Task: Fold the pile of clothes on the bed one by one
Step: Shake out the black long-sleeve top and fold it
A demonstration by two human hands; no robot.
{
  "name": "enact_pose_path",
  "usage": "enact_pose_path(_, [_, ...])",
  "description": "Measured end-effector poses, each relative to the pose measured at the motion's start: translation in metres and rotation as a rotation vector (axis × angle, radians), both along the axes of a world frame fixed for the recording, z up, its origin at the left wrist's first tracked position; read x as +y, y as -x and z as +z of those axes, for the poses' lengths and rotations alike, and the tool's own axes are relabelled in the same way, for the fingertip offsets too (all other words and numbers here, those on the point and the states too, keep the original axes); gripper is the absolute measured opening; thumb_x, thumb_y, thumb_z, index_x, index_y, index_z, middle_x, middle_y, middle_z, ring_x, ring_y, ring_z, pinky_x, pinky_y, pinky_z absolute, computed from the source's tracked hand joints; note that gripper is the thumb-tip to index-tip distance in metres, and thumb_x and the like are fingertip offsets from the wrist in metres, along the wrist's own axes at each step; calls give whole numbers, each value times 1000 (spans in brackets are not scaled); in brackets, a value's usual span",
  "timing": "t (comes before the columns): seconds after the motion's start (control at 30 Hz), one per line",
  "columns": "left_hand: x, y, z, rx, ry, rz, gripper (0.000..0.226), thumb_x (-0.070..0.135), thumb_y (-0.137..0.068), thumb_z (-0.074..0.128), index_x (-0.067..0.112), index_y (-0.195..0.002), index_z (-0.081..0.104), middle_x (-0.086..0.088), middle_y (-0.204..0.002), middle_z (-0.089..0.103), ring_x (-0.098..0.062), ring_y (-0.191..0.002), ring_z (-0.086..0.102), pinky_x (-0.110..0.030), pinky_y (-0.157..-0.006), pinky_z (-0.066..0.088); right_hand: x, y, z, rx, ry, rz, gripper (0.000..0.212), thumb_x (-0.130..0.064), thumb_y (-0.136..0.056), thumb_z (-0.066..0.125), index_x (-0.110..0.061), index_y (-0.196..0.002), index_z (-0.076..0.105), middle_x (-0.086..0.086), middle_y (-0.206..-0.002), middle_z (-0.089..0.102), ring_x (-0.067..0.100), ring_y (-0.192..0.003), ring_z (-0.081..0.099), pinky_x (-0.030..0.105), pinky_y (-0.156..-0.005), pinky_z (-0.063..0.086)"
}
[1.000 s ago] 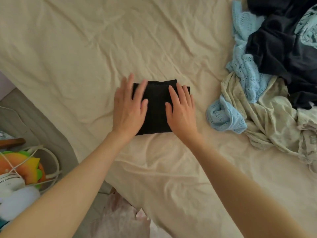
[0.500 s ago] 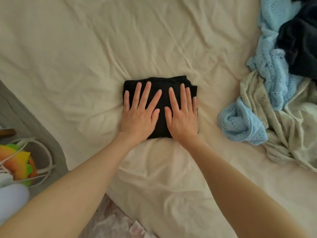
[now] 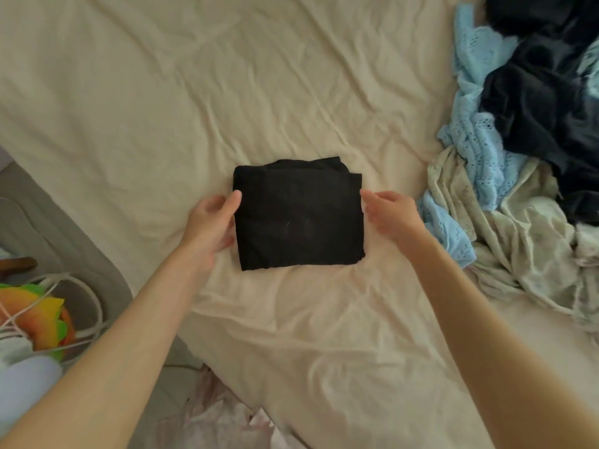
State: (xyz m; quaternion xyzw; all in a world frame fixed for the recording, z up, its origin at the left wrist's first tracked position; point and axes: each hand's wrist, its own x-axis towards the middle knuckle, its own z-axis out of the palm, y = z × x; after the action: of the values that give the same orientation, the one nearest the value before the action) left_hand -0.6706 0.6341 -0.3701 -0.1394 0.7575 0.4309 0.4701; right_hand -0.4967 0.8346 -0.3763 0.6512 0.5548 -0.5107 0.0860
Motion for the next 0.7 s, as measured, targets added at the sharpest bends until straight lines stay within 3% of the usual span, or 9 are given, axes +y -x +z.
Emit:
enact_pose_path(0.07, [-2, 9, -3, -87, -51, -65, 33, 42, -89, 59, 21, -115, 60, 2, -109, 66, -13, -98, 63, -35, -84, 53, 11, 2, -3, 83, 308, -67, 48, -48, -81, 69, -7, -106, 63, 1, -101, 65, 16, -90, 60, 29, -78, 50])
enact_pose_path(0.17, [-2, 19, -10, -165, -113, -212, 33, 42, -90, 58, 22, -115, 61, 6, -109, 68, -10, -96, 66, -32, -79, 53, 20, 4, -11, 137, 512, -69, 70, -44, -72, 77, -10, -128, 55, 3, -123, 61, 20, -110, 60, 36, -94, 50])
enact_pose_path(0.27, [-1, 24, -12, -220, -121, -266, 35, 40, -91, 58, 22, -120, 57, 6, -113, 67, -13, -99, 66, -34, -79, 54, 20, 9, -18, 139, 554, -99, 69, -34, -73, 79, -10, -133, 51, 3, -132, 57, 22, -116, 56, 39, -99, 46])
enact_pose_path(0.5, [-6, 17, -3, -260, -182, -164, 48, 32, -90, 61, 15, -132, 45, -2, -124, 59, -22, -108, 61, -41, -76, 55, 15, 9, -9, 123, 555, -115, 71, -21, -79, 75, -17, -141, 41, 2, -145, 42, 26, -132, 40, 54, -109, 33])
enact_pose_path(0.7, [-25, 4, 20, -224, -195, -166, 48, 30, -90, 60, 17, -133, 44, -1, -124, 58, -22, -109, 59, -41, -74, 54, -6, -9, 20, 182, 579, -107, 55, -18, -84, 70, -22, -135, 50, -1, -138, 48, 22, -124, 47, 51, -105, 39])
